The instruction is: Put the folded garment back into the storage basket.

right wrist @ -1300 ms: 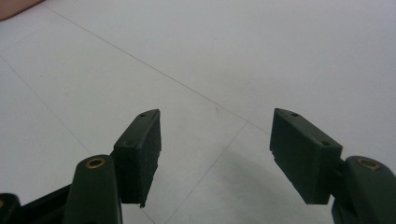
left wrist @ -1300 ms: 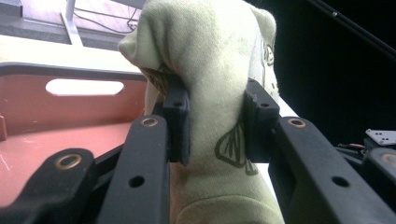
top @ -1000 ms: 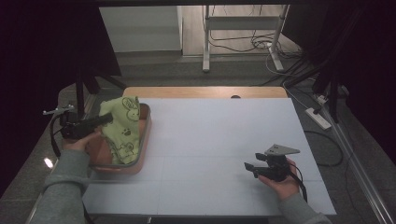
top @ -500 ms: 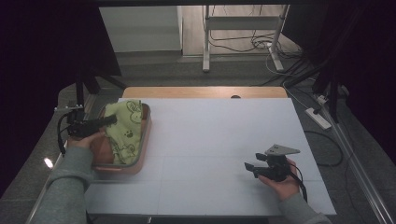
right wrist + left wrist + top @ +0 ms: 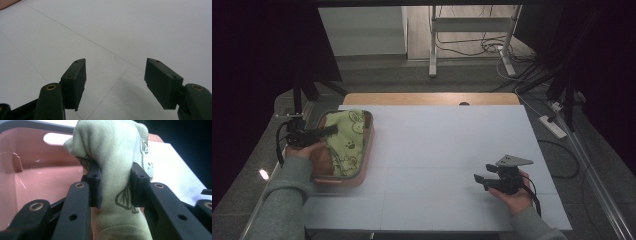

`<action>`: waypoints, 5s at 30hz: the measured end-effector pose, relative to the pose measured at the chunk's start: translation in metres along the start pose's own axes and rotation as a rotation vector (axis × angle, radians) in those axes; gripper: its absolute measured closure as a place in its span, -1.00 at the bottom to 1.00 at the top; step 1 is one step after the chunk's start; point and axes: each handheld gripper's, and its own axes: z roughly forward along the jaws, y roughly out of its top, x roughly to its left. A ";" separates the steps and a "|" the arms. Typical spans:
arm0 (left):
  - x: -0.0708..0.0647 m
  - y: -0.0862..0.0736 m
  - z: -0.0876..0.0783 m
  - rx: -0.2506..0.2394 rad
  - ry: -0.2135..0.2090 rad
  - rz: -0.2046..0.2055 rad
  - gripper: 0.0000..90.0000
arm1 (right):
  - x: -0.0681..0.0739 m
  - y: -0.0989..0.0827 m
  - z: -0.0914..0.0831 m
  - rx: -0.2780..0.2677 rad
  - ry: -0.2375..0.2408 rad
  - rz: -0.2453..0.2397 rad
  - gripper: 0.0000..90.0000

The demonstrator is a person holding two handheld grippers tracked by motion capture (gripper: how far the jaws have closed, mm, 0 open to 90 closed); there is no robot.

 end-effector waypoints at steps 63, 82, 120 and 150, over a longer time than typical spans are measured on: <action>-0.016 0.007 0.008 -0.003 0.192 0.108 -0.14 | -0.001 -0.001 0.000 -0.002 0.002 -0.004 -0.22; -0.072 -0.016 0.001 -0.049 0.035 0.232 -0.16 | -0.003 -0.001 0.000 -0.006 0.012 0.001 -0.22; -0.127 -0.082 0.008 -0.036 -0.139 0.327 -0.19 | -0.010 0.005 -0.008 -0.031 0.006 0.024 -0.25; -0.141 -0.104 0.019 0.038 -0.184 0.371 -0.20 | -0.025 0.005 -0.029 -0.080 0.001 0.025 -0.25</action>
